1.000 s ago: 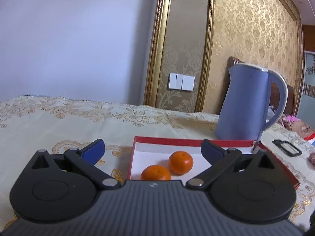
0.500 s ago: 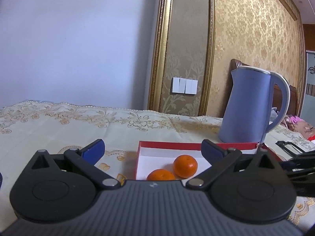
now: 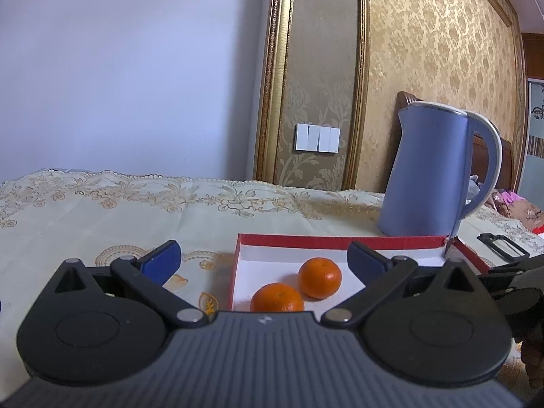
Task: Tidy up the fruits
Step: 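Carry the cut green lime piece into the red box with the right gripper, then open the right gripper to release the lime piece in the box, then move the right gripper to the yellow round fruit on the table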
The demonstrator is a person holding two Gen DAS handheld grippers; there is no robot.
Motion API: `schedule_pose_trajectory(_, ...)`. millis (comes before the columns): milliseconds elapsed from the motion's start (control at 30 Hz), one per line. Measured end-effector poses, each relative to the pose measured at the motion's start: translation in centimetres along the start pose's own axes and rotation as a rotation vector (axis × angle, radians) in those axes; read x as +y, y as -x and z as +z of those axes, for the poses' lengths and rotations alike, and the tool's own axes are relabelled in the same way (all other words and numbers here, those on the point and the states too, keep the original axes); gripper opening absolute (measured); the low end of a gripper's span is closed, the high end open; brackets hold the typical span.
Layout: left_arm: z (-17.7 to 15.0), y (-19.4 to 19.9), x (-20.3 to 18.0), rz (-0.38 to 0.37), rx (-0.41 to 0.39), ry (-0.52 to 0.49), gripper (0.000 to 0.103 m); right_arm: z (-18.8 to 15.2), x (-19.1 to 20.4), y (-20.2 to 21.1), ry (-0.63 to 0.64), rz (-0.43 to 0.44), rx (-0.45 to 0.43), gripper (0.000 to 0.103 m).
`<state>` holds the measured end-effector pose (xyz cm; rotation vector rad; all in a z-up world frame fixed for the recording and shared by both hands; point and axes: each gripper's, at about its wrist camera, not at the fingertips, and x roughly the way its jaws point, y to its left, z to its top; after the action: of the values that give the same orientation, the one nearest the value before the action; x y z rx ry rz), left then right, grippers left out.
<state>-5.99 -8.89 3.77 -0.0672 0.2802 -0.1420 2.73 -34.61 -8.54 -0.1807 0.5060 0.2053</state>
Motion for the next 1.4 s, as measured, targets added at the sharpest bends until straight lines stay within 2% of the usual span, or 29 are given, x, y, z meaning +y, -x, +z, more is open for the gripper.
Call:
schedule_pose_trajectory(633,-0.1,-0.3,0.1,0.001,0.011,0.0,0.103,0.0,0.0,0.1,0.003,-0.01,-0.003,0.033)
schedule_pose_trajectory(700,-0.1,-0.4,0.2,0.002,0.012,0.0,0.103,0.0,0.1,0.1,0.006,-0.013,-0.001,0.034)
schedule_pose_trajectory(800,-0.2,-0.4,0.2,0.002,0.013,0.0,0.103,0.0,0.3,0.2,0.024,-0.034,0.0,0.043)
schedule_pose_trajectory(867,-0.2,-0.4,0.2,0.001,0.014,0.001,0.103,-0.1,0.4,0.3,0.04,-0.047,-0.002,0.052)
schedule_pose_trajectory(1267,-0.3,-0.6,0.3,0.005,0.025,0.001,0.103,-0.2,0.4,0.6,0.041,-0.029,0.0,0.06)
schedule_pose_trajectory(1400,-0.3,-0.6,0.3,0.003,0.026,-0.003,0.103,-0.4,0.9,1.9,0.059,-0.034,-0.049,0.064)
